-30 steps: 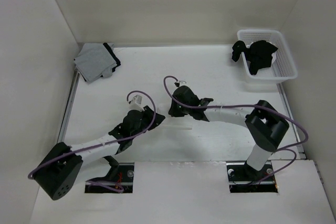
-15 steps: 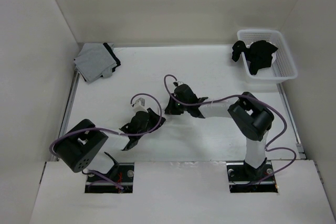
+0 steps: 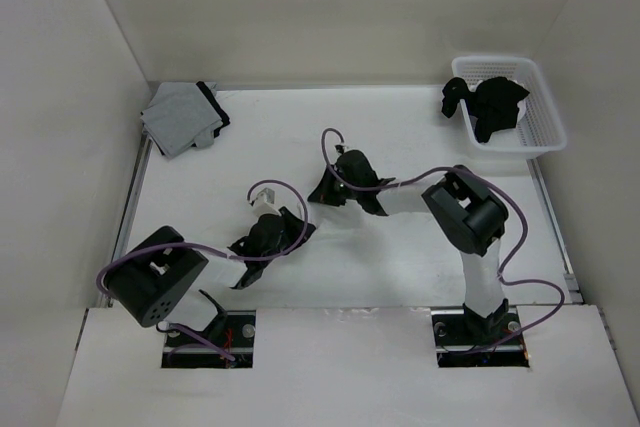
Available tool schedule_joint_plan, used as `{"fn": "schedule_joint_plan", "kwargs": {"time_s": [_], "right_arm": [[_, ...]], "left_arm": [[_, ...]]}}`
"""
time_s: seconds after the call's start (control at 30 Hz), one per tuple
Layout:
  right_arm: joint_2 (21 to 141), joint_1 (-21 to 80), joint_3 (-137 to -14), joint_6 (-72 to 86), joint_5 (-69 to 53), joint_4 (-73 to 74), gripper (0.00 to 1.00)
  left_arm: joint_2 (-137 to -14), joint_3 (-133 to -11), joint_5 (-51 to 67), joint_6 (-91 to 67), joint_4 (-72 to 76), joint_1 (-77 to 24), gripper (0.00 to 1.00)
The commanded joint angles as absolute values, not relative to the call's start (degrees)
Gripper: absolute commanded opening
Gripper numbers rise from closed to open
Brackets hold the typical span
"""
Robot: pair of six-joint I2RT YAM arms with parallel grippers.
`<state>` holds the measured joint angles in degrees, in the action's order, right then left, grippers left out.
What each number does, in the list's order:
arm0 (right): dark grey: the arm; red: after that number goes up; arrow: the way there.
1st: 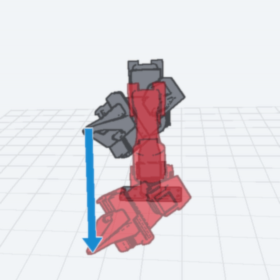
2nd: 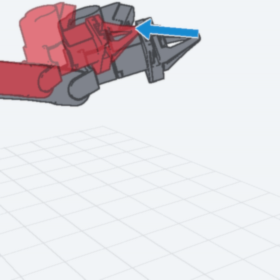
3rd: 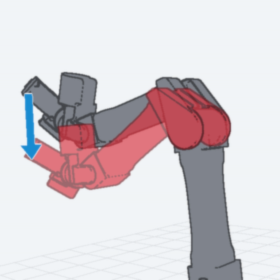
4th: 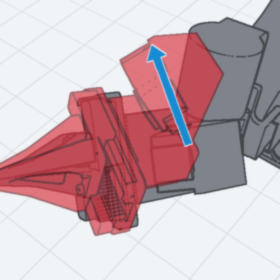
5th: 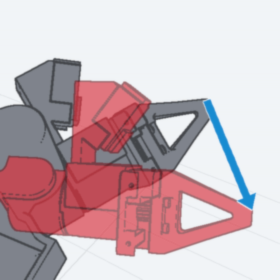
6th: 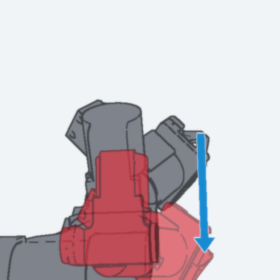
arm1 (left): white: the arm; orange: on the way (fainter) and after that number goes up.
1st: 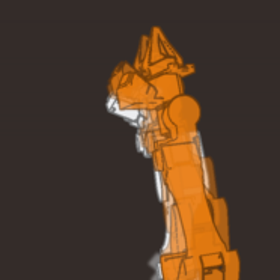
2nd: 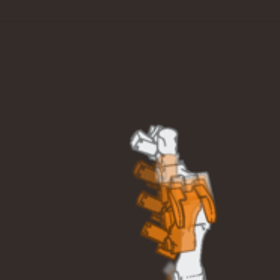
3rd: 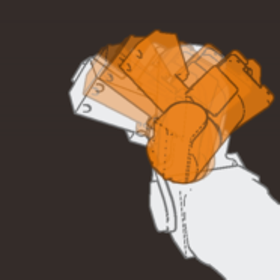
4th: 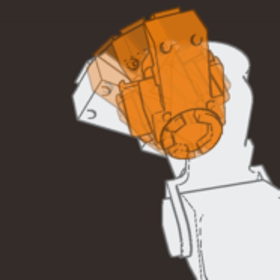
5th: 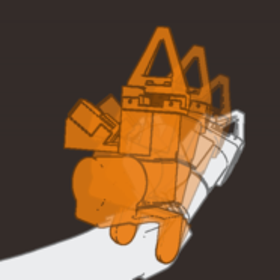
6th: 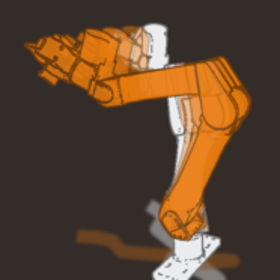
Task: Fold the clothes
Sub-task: Fold the tank top
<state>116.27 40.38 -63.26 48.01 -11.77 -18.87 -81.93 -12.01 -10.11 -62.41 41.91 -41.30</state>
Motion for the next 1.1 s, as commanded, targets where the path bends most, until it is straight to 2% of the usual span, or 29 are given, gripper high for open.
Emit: {"fn": "schedule_joint_plan", "kwargs": {"time_s": [0.0,0.1,0.27,0.4,0.5,0.57,0.63,0.87,1.07], "right_arm": [[118.0,39.2,-64.9,52.0,-13.2,-25.8,0.02],[117.3,38.6,-63.9,53.4,-14.1,-26.4,0.03],[106.8,37.8,-56.4,52.1,-14.3,-28.8,0.09],[99.2,36.7,-51.3,51.8,-14.9,-29.3,0.15],[96.3,36.4,-47.5,51.9,-15.3,-30.9,0.11],[95.3,36.4,-44.8,51.9,-15.2,-31.9,0.04],[94.4,36.4,-42.1,51.8,-14.8,-32.6,0.00],[91.4,35.3,-32.8,52.3,-13.4,-35.4,0.00],[90.7,34.7,-28.0,52.6,-12.3,-35.9,0.00]], "left_arm": [[-82.5,-11.1,-10.0,-62.9,42.9,-41.7,0.19],[-81.0,-10.6,-9.8,-62.9,42.5,-41.4,0.19],[-71.7,-10.6,-8.9,-63.1,36.9,-40.0,0.19],[-62.9,-13.2,-9.8,-62.3,29.3,-40.7,0.13],[-59.9,-15.5,-11.2,-61.7,25.9,-40.8,0.09],[-61.9,-17.4,-10.5,-61.3,26.1,-40.1,0.08],[-65.7,-19.6,-9.1,-61.0,27.6,-39.5,0.07],[-80.7,-24.3,-7.6,-60.1,36.3,-36.7,0.07],[-87.2,-24.3,-7.0,-58.9,38.9,-30.9,0.07]]}}
